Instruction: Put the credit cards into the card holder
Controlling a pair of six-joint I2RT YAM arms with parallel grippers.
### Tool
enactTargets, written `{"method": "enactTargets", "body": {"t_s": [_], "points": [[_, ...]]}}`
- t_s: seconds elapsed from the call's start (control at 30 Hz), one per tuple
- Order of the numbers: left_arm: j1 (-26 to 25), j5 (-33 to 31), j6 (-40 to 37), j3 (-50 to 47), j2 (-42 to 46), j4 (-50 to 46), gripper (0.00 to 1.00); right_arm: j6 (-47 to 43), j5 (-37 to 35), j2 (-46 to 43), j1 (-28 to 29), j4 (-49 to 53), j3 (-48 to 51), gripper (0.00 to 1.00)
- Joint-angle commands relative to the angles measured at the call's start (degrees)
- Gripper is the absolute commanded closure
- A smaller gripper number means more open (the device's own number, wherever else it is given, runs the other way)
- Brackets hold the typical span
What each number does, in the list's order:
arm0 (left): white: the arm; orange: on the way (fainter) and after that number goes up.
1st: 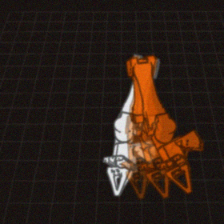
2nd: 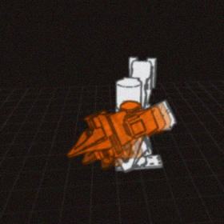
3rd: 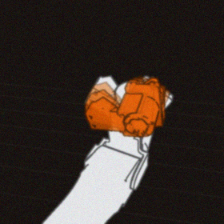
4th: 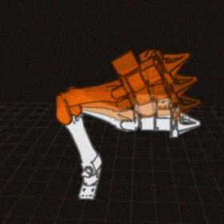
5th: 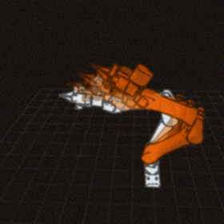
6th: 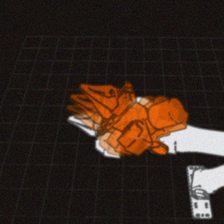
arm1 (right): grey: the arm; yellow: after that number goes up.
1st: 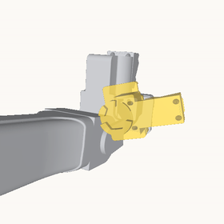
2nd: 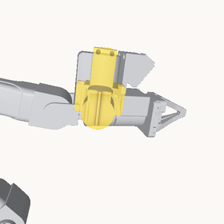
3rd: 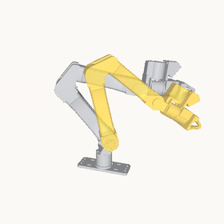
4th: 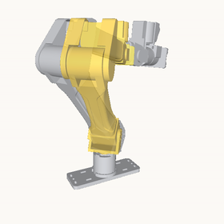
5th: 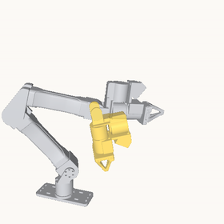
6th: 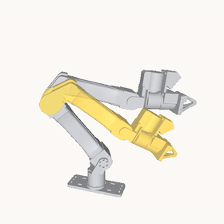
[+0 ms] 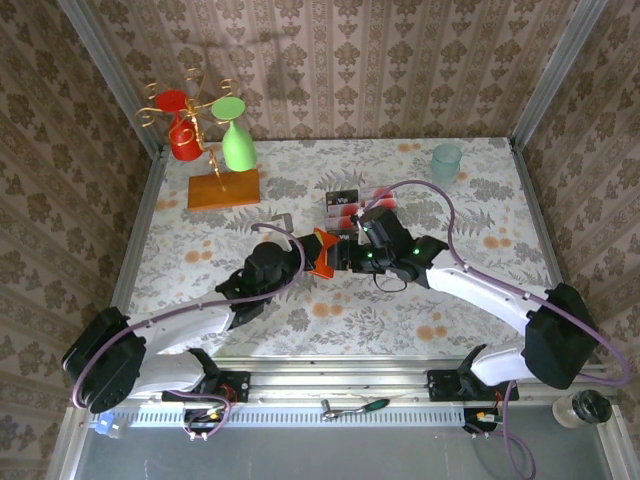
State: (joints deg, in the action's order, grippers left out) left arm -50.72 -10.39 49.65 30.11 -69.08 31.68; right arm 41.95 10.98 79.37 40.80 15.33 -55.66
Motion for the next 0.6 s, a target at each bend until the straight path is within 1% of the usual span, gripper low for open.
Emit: {"method": "enactTargets", "body": {"t_s": [0.0,0.13,0.3,0.47,0.57], "points": [[-0.6,-1.4,0.1,2.1,-0.8,1.3,1.0,0.3,-3.2,2.5,0.5,-2.3,-1.6,0.41],[-1.1,-1.8,0.3,2.3,-1.4,1.3,1.0,1.1,-3.5,3.5,1.0,-6.0,-0.4,0.42],[-1.4,-1.7,0.4,2.5,-1.9,1.7,1.0,1.1,-4.9,4.3,2.0,-6.4,-1.1,0.43],[-1.7,-2.0,0.7,3.0,-2.1,1.9,1.0,0.6,-8.5,6.0,2.4,-3.4,-1.6,0.48],[-1.8,-1.9,0.9,3.3,-2.1,2.1,1.0,0.8,-11.7,6.4,2.3,-1.7,0.3,0.51]]}}
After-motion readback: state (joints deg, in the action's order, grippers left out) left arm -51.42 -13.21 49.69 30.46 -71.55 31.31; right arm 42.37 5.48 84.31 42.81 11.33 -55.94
